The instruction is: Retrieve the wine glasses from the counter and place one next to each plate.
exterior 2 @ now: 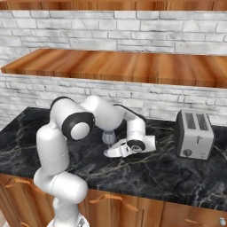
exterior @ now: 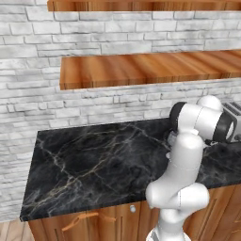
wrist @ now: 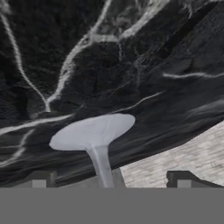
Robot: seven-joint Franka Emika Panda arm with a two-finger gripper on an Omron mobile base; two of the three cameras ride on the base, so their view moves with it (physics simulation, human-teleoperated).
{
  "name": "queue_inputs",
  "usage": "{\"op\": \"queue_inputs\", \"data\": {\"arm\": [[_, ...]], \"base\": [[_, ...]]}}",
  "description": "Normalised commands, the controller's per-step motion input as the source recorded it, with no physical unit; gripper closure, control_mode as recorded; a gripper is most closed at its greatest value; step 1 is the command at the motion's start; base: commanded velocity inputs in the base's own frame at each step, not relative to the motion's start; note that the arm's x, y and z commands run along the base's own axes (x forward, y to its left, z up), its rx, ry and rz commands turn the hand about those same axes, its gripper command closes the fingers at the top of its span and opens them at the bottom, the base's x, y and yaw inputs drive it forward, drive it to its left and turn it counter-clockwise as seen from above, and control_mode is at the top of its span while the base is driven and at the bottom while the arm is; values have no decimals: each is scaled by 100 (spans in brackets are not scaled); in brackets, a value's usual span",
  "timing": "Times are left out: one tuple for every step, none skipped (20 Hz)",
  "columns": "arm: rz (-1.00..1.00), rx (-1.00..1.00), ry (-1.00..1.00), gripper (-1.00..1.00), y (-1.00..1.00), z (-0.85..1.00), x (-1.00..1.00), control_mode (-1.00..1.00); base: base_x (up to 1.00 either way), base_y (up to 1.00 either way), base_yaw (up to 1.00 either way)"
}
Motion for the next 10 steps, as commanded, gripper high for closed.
{"op": "queue_inputs", "data": {"arm": [[-4,0,-2,-100,10,0,0,-100],[-4,0,-3,-100,11,0,0,-100],[-4,0,-4,-100,12,0,0,-100],[-4,0,-5,-100,18,0,0,-100],[-5,0,-6,-100,19,0,0,-100],[-5,0,-6,-100,16,0,0,-100],[-5,0,-6,-100,14,0,0,-100],[-5,0,-7,-100,14,0,0,-100],[-5,0,-6,-100,20,0,0,-100],[-5,0,-6,100,21,0,0,-100]], "base": [[0,0,0],[0,0,0],[0,0,0],[0,0,0],[0,0,0],[0,0,0],[0,0,0],[0,0,0],[0,0,0],[0,0,0]]}}
